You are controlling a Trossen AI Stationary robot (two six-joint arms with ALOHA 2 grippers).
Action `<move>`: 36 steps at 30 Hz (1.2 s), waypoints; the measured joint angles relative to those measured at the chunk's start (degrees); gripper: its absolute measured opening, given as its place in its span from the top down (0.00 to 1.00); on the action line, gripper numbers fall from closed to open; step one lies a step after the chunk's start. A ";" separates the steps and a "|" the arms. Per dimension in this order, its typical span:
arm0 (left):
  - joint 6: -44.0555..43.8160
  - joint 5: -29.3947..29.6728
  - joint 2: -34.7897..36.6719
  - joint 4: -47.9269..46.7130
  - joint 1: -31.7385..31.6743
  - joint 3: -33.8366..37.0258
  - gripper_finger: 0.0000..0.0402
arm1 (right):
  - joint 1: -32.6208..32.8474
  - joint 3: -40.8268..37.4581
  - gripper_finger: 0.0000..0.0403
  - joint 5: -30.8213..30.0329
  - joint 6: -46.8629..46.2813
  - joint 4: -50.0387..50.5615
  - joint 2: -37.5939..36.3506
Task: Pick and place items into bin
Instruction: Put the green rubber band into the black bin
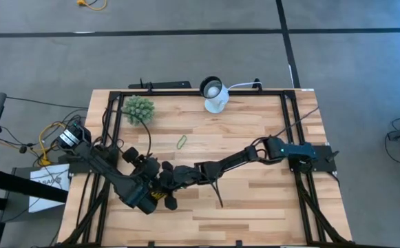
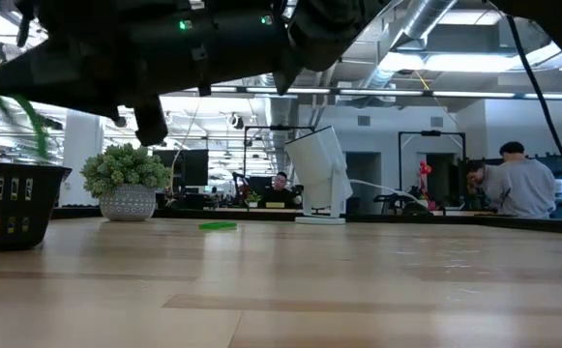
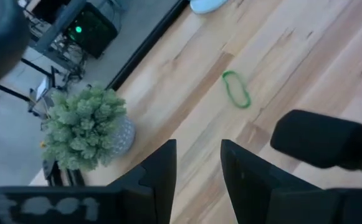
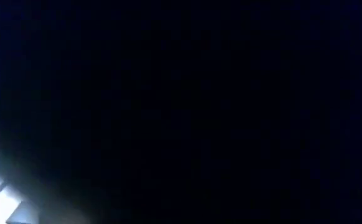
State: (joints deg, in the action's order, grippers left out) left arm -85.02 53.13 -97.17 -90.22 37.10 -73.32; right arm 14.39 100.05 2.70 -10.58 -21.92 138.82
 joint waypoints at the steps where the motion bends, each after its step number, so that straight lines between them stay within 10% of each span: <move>1: 0.26 -0.80 0.00 0.27 0.00 0.20 0.71 | 0.02 0.00 0.99 -0.03 0.03 0.75 -0.02; 14: -7.12 -20.51 5.12 0.51 5.22 9.69 0.98 | 0.14 -0.24 0.88 0.63 1.60 2.46 0.48; 22: -19.31 -16.62 14.66 0.29 7.74 17.04 1.00 | 0.26 -0.14 0.86 0.61 1.59 -1.17 0.27; 36: -19.99 -10.19 16.11 0.46 7.80 18.88 1.00 | -1.09 -0.24 0.85 -4.41 2.28 20.18 -4.47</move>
State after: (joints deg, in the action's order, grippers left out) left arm -105.01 42.94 -81.06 -89.77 44.91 -54.43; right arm 13.30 99.81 -1.71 -8.30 -1.74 134.35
